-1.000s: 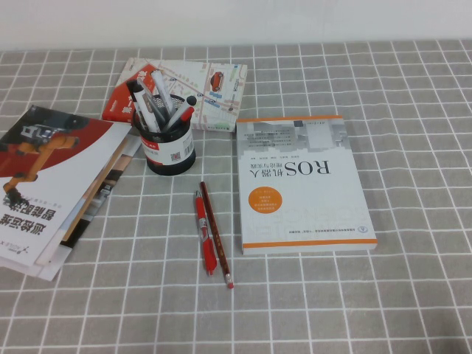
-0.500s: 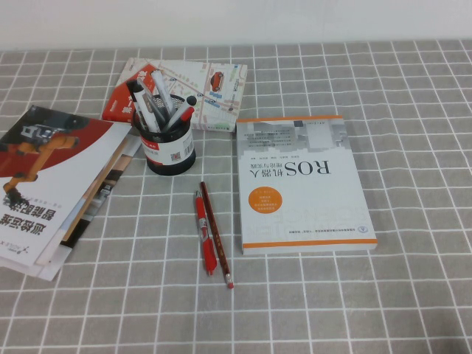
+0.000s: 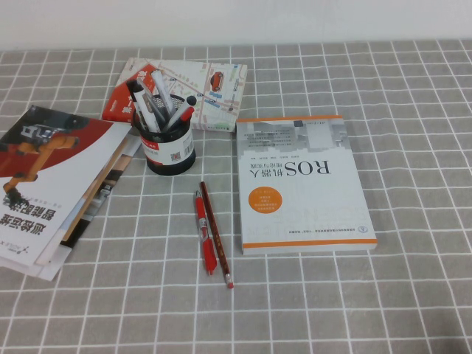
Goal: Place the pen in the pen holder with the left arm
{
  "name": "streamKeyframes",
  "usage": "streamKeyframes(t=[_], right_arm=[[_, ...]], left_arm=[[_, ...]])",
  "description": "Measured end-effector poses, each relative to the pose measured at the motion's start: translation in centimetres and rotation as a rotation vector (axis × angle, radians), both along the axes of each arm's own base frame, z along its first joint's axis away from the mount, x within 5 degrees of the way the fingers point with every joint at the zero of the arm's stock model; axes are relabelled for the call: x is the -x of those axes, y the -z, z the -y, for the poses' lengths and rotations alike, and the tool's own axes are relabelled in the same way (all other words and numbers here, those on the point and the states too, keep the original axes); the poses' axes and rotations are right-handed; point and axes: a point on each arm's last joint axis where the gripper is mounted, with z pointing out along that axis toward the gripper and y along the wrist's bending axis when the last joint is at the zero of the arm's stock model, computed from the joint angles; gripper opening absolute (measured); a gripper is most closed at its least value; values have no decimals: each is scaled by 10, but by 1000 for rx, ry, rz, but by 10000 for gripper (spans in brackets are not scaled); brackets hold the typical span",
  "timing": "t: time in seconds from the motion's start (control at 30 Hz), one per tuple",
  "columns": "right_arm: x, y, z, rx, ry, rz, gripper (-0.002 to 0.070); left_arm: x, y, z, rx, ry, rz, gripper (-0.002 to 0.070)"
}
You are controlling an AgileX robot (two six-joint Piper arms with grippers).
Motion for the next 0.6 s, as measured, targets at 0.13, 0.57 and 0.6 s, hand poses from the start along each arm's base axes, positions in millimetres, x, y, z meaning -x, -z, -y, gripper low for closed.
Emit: streamKeyframes(t=[0.13, 0.57, 0.6], right_arm=[[0, 0, 0, 0, 0, 0, -14], [0, 0, 0, 0, 0, 0, -14], [0, 0, 0, 0, 0, 0, -14]], left_arm=[[-15, -24, 4, -114, 76, -233, 0], [-99, -33, 33, -214, 441, -590, 0], [-104, -29, 35, -218, 458, -616, 0]])
